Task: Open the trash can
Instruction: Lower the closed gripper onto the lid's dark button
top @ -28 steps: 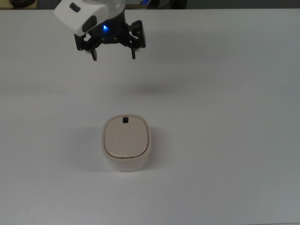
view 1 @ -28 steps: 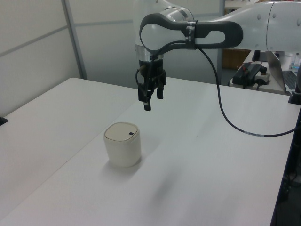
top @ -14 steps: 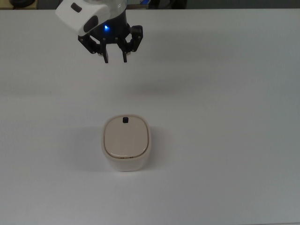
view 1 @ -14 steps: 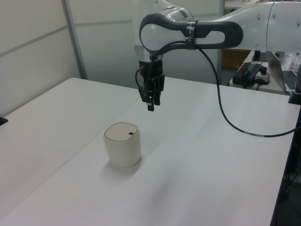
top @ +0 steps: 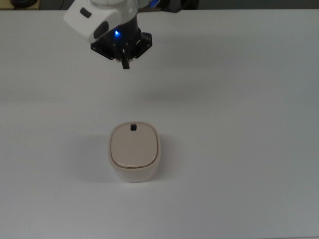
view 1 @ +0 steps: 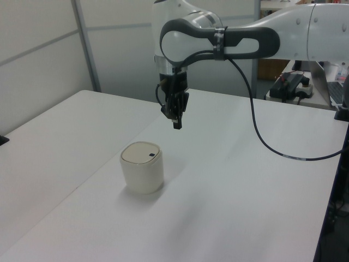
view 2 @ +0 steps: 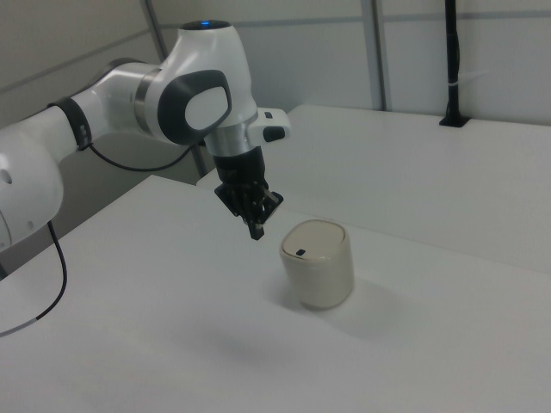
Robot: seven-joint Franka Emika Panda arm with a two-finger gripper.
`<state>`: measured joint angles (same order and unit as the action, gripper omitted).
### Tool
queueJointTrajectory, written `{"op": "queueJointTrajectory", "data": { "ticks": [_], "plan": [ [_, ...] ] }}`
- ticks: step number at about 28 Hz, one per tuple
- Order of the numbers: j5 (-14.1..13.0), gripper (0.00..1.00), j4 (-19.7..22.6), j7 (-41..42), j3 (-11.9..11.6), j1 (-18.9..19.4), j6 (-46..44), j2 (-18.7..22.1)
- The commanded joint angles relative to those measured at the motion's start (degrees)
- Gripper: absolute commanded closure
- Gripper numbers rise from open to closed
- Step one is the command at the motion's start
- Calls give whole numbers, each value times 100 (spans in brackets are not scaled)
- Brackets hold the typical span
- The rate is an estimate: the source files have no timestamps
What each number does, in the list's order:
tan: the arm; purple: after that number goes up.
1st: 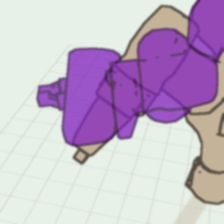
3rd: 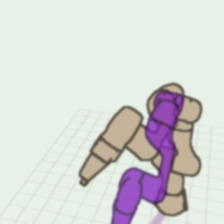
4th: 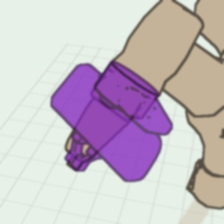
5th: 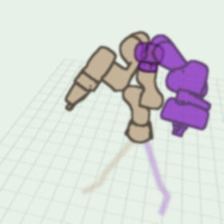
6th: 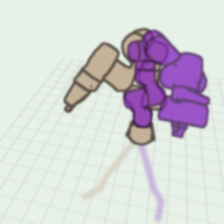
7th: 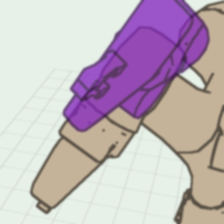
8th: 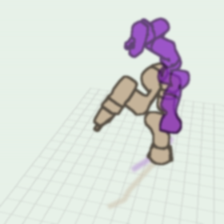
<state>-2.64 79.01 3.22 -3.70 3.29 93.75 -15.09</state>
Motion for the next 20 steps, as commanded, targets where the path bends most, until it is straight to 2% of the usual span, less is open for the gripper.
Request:
{"op": "queueJointTrajectory", "data": {
  "ticks": [1, 11, 17, 20],
  "plan": [
    [-26, 100, 88, 20, 62, 49, 704, -196],
    [-35, 100, 97, 12, 80, 76, 1689, -679],
    [-18, 100, 97, 12, 194, 76, 2409, -1145],
    [-18, 100, 97, 12, 203, 76, 2560, -1242]
  ]
}}
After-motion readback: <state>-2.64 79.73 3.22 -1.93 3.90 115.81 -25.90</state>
